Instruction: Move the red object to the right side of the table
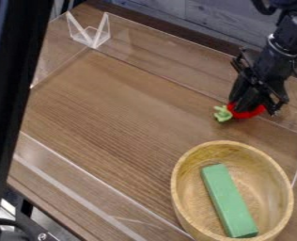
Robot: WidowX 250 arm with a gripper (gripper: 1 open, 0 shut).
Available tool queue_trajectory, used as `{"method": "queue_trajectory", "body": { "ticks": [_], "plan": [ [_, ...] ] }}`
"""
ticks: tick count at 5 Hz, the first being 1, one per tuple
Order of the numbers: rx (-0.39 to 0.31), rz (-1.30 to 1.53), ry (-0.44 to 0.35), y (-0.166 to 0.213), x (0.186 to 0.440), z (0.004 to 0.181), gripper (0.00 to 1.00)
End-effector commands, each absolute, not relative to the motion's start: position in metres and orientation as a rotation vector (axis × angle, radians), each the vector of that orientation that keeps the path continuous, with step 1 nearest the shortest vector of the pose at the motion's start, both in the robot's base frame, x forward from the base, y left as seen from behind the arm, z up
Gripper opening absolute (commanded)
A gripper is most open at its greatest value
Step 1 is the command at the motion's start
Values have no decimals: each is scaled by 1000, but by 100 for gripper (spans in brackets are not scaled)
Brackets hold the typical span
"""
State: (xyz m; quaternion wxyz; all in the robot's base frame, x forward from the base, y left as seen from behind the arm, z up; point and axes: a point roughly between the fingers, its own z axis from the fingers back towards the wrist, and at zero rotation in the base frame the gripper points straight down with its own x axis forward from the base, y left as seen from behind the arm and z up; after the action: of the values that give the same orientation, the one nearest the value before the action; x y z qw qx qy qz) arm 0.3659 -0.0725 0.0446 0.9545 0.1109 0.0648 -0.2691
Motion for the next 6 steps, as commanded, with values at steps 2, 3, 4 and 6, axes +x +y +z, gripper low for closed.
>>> {"method": "queue_trajectory", "body": {
  "ticks": [2,3,4,6],
  "plan": [
    [235,-582,67,-118,377,57,0],
    [239,-584,79,-117,373,55,0],
    [250,-578,95,-109,370,56,0],
    [279,-610,120,-90,377,66,0]
  ]
}}
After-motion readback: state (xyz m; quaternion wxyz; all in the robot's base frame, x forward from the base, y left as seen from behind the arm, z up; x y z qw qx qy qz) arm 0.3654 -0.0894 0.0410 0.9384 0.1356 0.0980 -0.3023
